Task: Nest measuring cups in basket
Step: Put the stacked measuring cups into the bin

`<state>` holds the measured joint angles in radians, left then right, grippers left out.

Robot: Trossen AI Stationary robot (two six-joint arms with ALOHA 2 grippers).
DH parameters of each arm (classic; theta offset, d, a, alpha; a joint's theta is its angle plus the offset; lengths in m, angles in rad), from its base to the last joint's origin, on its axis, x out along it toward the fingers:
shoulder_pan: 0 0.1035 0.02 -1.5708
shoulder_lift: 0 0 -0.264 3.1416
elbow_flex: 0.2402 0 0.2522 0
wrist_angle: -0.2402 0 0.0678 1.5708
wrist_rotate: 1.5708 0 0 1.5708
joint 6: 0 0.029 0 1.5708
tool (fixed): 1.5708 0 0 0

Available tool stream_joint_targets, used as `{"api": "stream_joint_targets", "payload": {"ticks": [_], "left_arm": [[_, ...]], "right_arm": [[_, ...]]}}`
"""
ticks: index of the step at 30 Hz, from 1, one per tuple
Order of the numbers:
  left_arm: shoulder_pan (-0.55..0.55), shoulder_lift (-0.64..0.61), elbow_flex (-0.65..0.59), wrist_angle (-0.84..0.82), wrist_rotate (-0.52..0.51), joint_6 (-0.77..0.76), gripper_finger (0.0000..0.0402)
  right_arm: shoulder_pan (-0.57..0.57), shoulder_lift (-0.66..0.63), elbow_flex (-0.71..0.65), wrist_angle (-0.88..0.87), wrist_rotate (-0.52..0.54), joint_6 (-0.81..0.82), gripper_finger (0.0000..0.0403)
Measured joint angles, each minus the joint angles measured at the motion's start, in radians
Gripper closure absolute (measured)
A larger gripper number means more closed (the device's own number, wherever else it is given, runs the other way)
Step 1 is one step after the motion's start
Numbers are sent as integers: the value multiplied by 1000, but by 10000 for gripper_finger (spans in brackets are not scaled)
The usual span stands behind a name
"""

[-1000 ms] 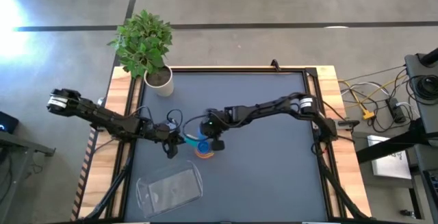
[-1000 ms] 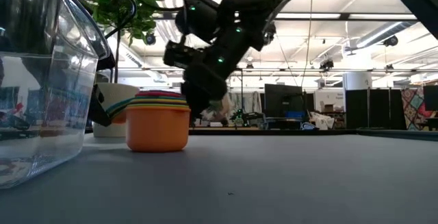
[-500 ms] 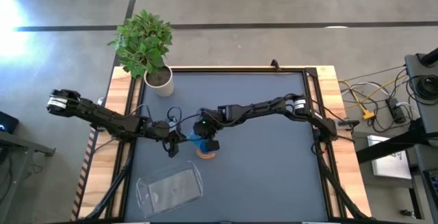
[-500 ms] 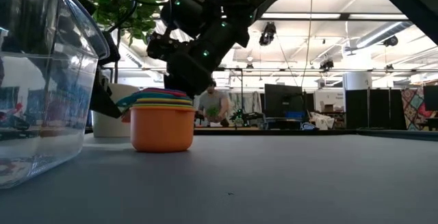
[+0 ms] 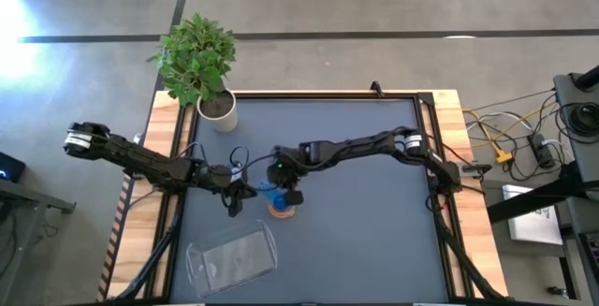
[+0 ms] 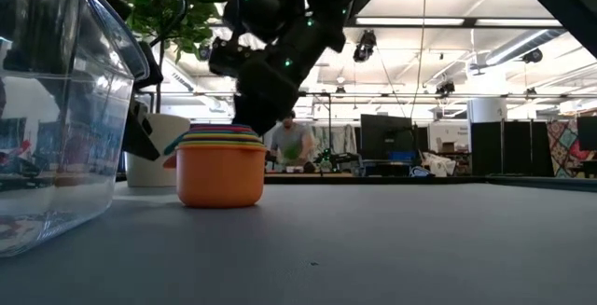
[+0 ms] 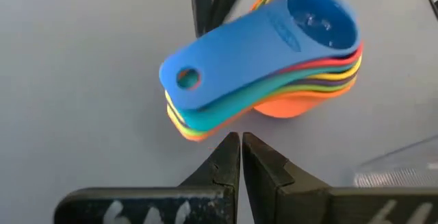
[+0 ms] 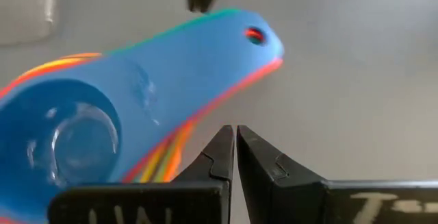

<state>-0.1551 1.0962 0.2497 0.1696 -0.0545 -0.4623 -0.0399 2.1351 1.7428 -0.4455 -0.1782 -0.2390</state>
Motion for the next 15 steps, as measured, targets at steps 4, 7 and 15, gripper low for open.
{"api": "stream_joint_targets", "payload": {"ticks": [4,7,15], "left_arm": [[0,-11,1,-21,14,-58,402],[-8,-18,48,-92,14,-72,402],[-13,-7,303,-549,-66,31,400]], "right_arm": [[1,-28,0,-55,70,27,394],[12,-49,-2,-84,78,37,394],[65,-158,-87,-95,265,59,394]]}}
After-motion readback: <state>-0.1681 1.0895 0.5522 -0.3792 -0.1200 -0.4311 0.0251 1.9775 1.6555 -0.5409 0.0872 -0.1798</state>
